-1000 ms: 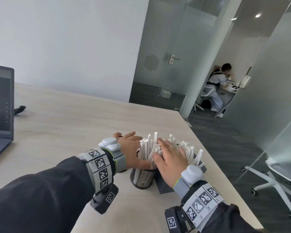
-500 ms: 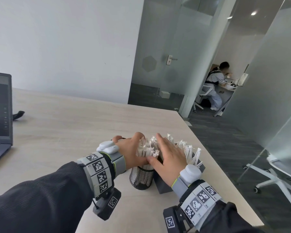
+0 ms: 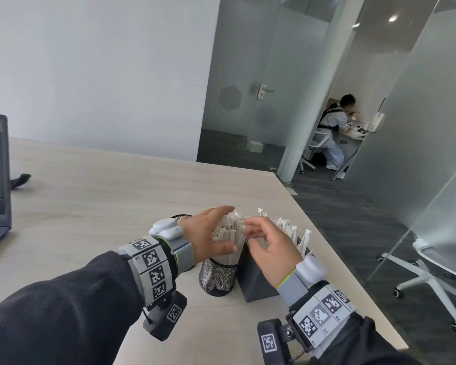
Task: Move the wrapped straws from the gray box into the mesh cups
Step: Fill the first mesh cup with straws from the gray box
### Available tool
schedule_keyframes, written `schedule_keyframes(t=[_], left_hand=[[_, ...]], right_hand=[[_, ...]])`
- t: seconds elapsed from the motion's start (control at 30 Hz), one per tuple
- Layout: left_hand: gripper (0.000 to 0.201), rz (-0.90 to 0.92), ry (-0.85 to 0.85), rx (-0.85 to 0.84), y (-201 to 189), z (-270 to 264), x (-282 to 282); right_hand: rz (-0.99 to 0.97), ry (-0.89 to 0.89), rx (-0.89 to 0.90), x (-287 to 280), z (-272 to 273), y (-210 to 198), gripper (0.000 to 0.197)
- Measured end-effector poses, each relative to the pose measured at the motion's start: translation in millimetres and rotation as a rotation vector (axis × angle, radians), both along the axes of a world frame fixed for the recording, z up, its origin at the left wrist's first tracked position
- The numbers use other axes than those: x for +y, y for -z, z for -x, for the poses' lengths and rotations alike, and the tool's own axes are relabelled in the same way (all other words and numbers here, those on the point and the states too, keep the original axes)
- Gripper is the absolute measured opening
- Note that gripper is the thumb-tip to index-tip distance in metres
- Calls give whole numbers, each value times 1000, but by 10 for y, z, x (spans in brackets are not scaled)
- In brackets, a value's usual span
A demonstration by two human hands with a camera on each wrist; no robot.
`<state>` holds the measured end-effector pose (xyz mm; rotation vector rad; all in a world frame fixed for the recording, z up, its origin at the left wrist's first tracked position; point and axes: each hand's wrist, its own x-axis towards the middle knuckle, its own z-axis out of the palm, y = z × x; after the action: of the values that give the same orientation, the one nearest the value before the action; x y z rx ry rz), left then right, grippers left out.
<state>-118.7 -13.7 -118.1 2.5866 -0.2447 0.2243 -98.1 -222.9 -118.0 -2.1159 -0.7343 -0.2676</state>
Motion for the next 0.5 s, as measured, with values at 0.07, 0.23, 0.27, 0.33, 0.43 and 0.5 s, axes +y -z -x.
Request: schedule_keyframes(t=[0.07, 0.23, 0.27, 0.33, 0.43, 0.5], left_hand=[[95, 27, -32, 23, 6, -3, 50], [96, -44, -105, 59, 45, 22, 58], [93, -48, -105, 50, 46, 21, 42], [88, -37, -99, 24, 44, 22, 11], [92, -14, -77, 17, 18, 47, 3], [101, 1, -71, 52, 7, 65, 40]], right_hand=[[-68, 136, 31, -106, -58, -34, 30], [219, 185, 85, -201, -100, -61, 8], [256, 161, 63, -166, -79, -55, 9], [313, 80, -9, -98, -33, -42, 19], [250, 0, -13, -71, -23, -17, 19], [132, 62, 55, -138, -62, -23, 21]])
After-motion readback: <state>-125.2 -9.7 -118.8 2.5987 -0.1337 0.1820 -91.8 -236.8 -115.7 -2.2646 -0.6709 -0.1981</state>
